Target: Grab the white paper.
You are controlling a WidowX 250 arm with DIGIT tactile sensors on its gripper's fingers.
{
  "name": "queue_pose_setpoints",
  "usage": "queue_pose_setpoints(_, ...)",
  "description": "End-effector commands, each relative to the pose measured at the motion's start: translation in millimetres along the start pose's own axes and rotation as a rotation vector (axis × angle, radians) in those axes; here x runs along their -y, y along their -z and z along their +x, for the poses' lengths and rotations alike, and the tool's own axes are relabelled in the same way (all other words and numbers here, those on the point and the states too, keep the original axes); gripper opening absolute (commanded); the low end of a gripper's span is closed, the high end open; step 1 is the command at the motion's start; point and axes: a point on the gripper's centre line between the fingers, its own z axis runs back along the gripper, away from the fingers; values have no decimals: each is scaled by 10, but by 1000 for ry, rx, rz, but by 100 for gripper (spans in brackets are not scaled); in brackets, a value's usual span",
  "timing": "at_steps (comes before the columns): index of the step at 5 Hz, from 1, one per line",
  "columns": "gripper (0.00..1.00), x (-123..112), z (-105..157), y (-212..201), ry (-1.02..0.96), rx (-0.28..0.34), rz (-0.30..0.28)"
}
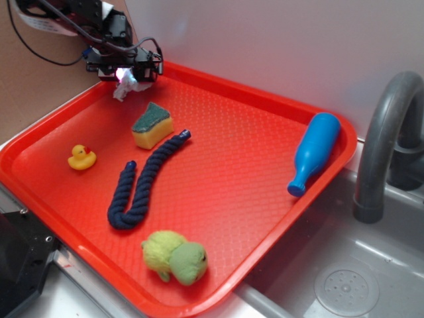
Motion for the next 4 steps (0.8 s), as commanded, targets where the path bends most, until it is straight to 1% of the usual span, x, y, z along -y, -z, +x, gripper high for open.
queue_pose_setpoints(1,0,-28,28,-352,144,-65,-67)
queue_pose_setpoints(2,0,181,-55,-663,281,-127,-88)
queue_pose_setpoints(3,0,403,-94,-1033,342,-185,-95)
queue_pose_setpoints(4,0,542,-114,-1318,382,-230,-89)
